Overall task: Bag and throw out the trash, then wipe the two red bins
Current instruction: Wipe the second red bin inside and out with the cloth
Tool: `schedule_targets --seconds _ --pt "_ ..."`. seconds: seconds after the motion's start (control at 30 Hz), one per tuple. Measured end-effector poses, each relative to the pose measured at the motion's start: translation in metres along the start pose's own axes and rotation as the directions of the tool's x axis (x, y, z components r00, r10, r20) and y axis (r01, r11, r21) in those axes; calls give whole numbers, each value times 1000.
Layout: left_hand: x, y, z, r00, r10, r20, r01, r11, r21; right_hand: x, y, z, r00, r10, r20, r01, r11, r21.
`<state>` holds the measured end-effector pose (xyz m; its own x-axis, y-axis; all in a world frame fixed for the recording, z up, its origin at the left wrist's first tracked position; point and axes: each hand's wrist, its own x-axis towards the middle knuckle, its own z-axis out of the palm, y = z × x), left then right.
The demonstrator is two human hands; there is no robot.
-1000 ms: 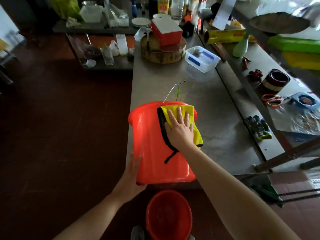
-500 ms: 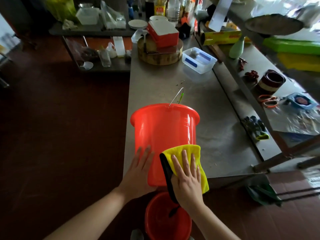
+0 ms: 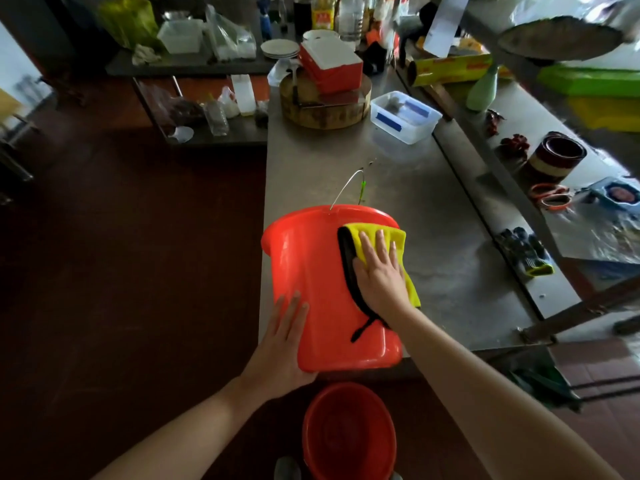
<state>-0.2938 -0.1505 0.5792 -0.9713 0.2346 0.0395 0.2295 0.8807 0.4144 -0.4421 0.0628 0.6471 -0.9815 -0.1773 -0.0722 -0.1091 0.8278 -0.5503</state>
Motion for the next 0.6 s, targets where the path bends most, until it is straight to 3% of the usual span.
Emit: schedule_targets --seconds 0.2,0.6 --pt "-3 0 -1 998 -59 28 60 998 -5 27 -6 -2 1000 22 -7 -22 1000 16" --pt "-20 -22 -9 995 -99 10 99 994 -51 -141 26 59 984 -128 -121 137 988 74"
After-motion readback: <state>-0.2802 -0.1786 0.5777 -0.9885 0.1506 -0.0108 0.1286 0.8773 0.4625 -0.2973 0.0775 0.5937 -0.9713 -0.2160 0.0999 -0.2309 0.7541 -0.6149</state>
